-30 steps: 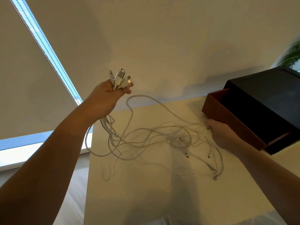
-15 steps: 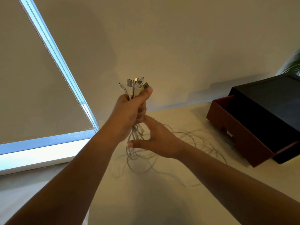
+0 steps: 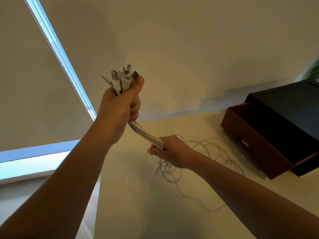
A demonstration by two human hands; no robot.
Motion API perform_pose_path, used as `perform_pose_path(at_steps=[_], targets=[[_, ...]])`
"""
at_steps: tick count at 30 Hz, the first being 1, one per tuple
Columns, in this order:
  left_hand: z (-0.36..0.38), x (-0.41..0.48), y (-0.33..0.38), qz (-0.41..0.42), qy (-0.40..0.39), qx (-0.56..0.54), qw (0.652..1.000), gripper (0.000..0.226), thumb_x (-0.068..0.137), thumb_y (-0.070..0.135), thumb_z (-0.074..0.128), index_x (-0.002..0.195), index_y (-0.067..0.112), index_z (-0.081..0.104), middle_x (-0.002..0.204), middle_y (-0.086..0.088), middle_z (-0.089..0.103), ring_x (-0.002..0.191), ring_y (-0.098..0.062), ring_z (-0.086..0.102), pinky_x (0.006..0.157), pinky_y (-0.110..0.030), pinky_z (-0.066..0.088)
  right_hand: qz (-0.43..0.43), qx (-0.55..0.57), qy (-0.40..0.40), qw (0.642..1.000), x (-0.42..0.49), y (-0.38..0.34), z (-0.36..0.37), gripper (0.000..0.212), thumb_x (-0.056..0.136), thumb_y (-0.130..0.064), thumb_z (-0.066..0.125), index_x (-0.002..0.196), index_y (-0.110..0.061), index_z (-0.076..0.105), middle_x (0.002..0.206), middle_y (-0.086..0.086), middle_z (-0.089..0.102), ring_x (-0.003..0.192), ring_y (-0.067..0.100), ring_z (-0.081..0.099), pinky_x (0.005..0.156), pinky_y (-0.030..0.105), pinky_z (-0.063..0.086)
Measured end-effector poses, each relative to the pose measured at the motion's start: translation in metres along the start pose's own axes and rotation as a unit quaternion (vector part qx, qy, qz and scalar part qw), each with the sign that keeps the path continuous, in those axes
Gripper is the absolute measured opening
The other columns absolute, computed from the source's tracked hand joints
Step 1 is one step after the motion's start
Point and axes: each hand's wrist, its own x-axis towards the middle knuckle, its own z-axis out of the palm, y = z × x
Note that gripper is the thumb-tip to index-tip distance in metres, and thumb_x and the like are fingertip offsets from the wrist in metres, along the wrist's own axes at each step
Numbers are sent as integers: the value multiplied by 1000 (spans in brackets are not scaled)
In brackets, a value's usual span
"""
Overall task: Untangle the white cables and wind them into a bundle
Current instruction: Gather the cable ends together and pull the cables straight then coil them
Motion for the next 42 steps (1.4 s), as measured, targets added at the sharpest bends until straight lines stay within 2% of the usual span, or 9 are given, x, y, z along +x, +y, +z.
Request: perform_pose_path(at_steps=[4, 12, 18, 23, 26, 30, 34, 37, 42], targets=[[-9, 2, 7, 17, 12, -16, 1000, 46, 95, 29, 57, 57, 23, 32, 43, 10, 24, 38, -7, 17, 37, -15, 19, 50, 16, -13, 999, -2, 20, -4, 17, 91, -31, 60, 76, -24, 65, 62, -7, 60, 42, 0, 50, 49, 23, 43], [-14, 4, 25, 63, 41, -40, 996, 46, 97, 32, 54, 60, 23, 29, 44, 10, 21, 40, -7, 15, 38, -18, 17, 57, -97, -46, 993, 7, 25, -25, 22, 94, -33, 56, 88, -13, 62, 82, 1, 65, 72, 16, 58, 66, 26, 46], [-20, 7, 43, 101, 58, -80, 990, 51, 98, 35, 53, 57, 22, 23, 47, 8, 17, 39, -7, 14, 37, -18, 16, -66, -21, 269, 961, 19, 22, -77, 8, 88, -6, 61, 91, -13, 64, 89, 3, 47, 73, 12, 43, 64, 14, 32], [-5, 4, 41, 100, 31, -77, 992, 48, 98, 32, 53, 62, 22, 22, 46, 8, 19, 41, -8, 13, 38, -18, 16, -15, -96, 77, 992, 15, 39, -69, 45, 84, -13, 71, 127, -13, 57, 119, 1, 35, 92, 12, 44, 78, 10, 32], [1, 2, 32, 90, 22, -61, 994, 45, 97, 30, 54, 65, 22, 25, 46, 8, 20, 41, -9, 13, 39, -18, 16, -35, -42, 127, 990, 5, 51, -51, 54, 83, -9, 72, 133, -20, 53, 127, -3, 29, 91, 7, 47, 80, 2, 32], [-1, 1, 31, 89, 19, -66, 994, 44, 98, 29, 54, 63, 22, 27, 46, 8, 21, 41, -8, 14, 39, -18, 17, -55, 35, 248, 966, -4, 56, -48, 38, 81, -10, 74, 115, -25, 65, 120, -8, 36, 88, -9, 50, 77, 3, 37], [-1, 4, 34, 92, 13, -76, 993, 46, 98, 29, 54, 60, 21, 28, 46, 8, 22, 41, -8, 15, 39, -18, 18, -33, 106, 156, 981, -5, 56, -65, 12, 76, -19, 79, 83, -10, 74, 101, -6, 51, 86, 4, 56, 77, 20, 46], [0, 5, 35, 94, 2, -84, 992, 47, 98, 30, 53, 58, 21, 29, 46, 8, 23, 41, -8, 16, 38, -19, 19, -28, 31, 72, 997, -6, 56, -70, 21, 82, -27, 74, 83, -7, 69, 95, -2, 54, 82, 16, 57, 72, 23, 46], [4, 2, 41, 101, 5, -91, 991, 49, 98, 33, 53, 59, 20, 26, 47, 8, 21, 42, -9, 14, 39, -20, 18, -76, -103, 98, 987, 2, 81, -43, 21, 84, -20, 72, 104, -17, 70, 107, 0, 57, 102, 23, 53, 91, 29, 39]])
